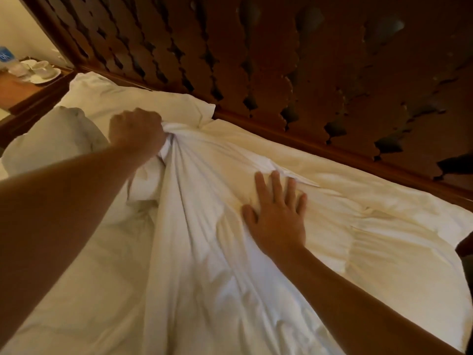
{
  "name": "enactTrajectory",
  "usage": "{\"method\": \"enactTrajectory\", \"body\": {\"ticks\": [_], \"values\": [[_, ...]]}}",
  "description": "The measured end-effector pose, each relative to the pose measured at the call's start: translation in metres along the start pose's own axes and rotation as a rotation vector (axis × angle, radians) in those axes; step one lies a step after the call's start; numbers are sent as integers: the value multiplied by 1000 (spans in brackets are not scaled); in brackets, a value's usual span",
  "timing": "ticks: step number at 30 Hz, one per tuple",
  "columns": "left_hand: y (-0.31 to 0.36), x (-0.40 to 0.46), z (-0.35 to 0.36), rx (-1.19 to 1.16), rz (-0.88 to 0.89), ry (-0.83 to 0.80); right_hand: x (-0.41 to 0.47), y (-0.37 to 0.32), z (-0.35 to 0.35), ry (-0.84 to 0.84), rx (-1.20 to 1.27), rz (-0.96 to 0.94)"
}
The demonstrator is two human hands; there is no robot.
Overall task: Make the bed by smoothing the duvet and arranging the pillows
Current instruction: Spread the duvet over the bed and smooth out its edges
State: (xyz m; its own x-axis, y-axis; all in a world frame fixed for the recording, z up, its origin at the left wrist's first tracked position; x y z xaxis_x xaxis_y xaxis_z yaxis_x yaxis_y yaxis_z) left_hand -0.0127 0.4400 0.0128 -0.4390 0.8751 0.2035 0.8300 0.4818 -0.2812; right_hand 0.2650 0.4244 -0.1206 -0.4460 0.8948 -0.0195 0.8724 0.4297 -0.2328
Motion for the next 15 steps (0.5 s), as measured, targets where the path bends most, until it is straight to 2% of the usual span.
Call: {"method": "enactTrajectory", "body": {"ticks": [2,3,6,8,11,13,15], "values": [[-1,9,-12,-76,-42,64,4,-2,-1,-9,0,3],[6,8,-13,-186,-106,59,7,1,0,-27,0,16],[32,-11,8,-718,-448,-26,13,10,6,-104,-20,40],[41,-18,23,-999,-588,-54,13,16,9,-124,-46,23],[33,-12,22,-1168,-635,-21,9,22,10,-121,-72,-62],[29,-8,19,-1165,-603,-28,7,28,9,-120,-71,-105],[32,-12,17,-1089,-495,-118,1,35,6,-110,-49,-140]]}}
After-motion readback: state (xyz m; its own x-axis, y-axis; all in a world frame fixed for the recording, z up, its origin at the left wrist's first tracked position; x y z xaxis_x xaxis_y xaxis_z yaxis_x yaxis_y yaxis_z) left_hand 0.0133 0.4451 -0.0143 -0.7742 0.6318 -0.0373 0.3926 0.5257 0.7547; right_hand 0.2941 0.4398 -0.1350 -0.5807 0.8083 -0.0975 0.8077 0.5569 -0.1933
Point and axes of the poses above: each hand's wrist, its own x-axis towards the middle knuckle, its own z-axis out of the palm, y = z × x, the point moved 2 cm from there along x, towards the middle knuckle, and after that the axes turned 5 degrees about -x, right-handed, at the moved point
